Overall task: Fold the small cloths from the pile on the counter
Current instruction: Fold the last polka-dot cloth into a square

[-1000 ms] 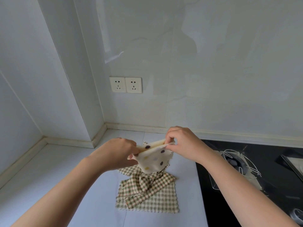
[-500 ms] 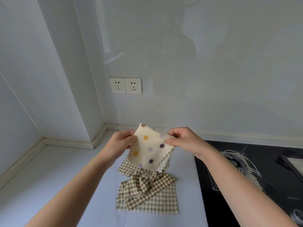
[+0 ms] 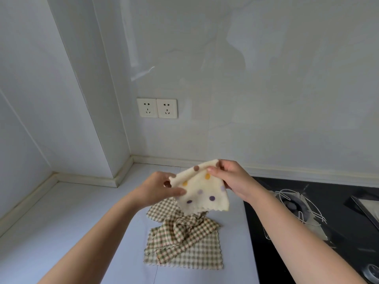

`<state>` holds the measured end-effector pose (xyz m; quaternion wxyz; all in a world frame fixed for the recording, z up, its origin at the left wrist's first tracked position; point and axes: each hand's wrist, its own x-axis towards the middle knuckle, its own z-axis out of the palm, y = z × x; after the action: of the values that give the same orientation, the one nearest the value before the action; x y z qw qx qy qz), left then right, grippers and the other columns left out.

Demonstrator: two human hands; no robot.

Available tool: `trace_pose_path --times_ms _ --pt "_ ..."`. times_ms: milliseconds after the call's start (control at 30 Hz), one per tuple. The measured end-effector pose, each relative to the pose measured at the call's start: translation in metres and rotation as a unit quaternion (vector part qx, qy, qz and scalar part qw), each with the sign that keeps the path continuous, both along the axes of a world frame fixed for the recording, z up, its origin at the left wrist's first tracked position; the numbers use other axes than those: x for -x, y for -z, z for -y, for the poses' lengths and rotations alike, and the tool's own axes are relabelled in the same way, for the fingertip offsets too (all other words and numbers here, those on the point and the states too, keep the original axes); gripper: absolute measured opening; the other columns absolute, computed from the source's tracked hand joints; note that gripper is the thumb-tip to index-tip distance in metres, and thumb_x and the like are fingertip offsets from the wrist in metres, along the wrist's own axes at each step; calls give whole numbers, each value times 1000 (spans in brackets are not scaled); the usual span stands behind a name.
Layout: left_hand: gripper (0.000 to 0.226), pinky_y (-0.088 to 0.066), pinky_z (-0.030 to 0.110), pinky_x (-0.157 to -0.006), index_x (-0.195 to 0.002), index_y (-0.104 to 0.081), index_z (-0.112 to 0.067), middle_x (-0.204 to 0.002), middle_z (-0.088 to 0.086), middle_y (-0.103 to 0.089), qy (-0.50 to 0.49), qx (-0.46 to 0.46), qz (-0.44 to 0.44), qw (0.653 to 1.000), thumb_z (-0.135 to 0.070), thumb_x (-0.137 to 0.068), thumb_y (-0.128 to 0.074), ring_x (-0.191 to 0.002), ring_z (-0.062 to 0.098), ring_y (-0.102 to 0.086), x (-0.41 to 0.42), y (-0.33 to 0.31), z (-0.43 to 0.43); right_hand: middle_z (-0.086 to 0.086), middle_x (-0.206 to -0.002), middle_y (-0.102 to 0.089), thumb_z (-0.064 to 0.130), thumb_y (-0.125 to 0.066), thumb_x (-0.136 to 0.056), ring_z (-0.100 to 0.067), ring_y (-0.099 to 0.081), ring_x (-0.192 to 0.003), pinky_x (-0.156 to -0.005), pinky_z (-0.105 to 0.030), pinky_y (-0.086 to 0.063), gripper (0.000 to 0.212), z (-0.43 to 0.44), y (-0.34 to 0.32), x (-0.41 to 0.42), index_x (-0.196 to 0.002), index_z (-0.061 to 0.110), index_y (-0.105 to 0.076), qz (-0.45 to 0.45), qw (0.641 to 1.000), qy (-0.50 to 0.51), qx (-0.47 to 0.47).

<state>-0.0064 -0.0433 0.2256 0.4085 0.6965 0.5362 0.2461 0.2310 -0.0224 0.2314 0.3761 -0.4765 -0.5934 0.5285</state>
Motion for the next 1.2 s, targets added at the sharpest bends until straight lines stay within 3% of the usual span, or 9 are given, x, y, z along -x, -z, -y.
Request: trace_pose_path --times_ms 133,267,400,500,567,633,700,800,1200 --pt "23 -56 32 -75 -86 -55 -7 -92 12 -65 -43 124 333 934 -20 -79 -73 -82 23 -65 3 7 1 -5 -92 -73 13 -55 -98 -17 -69 -84 -77 -33 -56 10 1 3 6 -97 10 -65 -142 984 46 95" --pt "48 -57 35 -75 -121 -57 -5 -111 16 -68 -20 206 357 911 -22 -80 -75 -94 29 -65 -7 12 8 -11 -106 -72 14 -55 -98 -23 -70 -92 -82 -38 -58 19 -3 10 15 -114 6 -63 -216 959 100 156" --pt "52 -57 31 -72 -128 -51 -8 -108 18 -68 -67 190 386 900 -2 -80 -68 -90 27 -67 -8 19 7 -11 -103 -73 14 -53 -99 -22 -71 -87 -63 -33 -59 19 -2 14 17 -113 5 -63 -260 939 120 190" --pt "52 -54 33 -83 -132 -47 -17 -122 10 -61 -99 86 284 950 -1 -87 -65 -104 24 -63 -7 28 6 -9 -93 -75 14 -54 -99 -20 -73 -79 -58 -31 -58 17 -1 18 19 -109 7 -65 -287 923 138 217" --pt "54 -46 26 -93 -130 -45 -27 -128 -8 -52 -118 -141 88 979 -18 -83 -72 -116 8 -54 -8 34 13 -8 -86 -75 14 -54 -98 -20 -72 -74 -55 -30 -58 15 -1 20 22 -106 7 -65 -299 910 152 243" --pt "55 -38 19 -98 -126 -49 -27 -126 -13 -49 -52 -332 -15 942 -37 -78 -75 -118 1 -47 -13 36 22 -9 -86 -74 14 -54 -98 -21 -70 -76 -55 -30 -58 15 -1 23 28 -106 6 -64 -302 903 164 259" --pt "62 -36 20 -97 -125 -52 -25 -125 -12 -50 15 -383 -83 920 -55 -75 -72 -118 3 -47 -23 37 27 -10 -88 -71 14 -52 -99 -21 -67 -77 -56 -29 -58 15 -1 24 33 -106 6 -63 -302 900 165 265" --pt "61 -43 24 -90 -124 -53 -25 -123 -14 -53 -2 -403 -154 902 -59 -74 -67 -113 4 -49 -36 44 23 -10 -79 -68 21 -51 -100 -21 -66 -68 -50 -26 -54 19 1 23 41 -102 5 -61 -307 902 149 264" --pt "41 -43 26 -99 -118 -69 -26 -124 -15 -59 23 -165 89 982 -49 -96 -44 -121 7 -51 -19 50 10 -15 -108 -71 33 -51 -98 -23 -70 -90 -70 -32 -59 41 2 21 41 -120 1 -61 -291 917 24 271"
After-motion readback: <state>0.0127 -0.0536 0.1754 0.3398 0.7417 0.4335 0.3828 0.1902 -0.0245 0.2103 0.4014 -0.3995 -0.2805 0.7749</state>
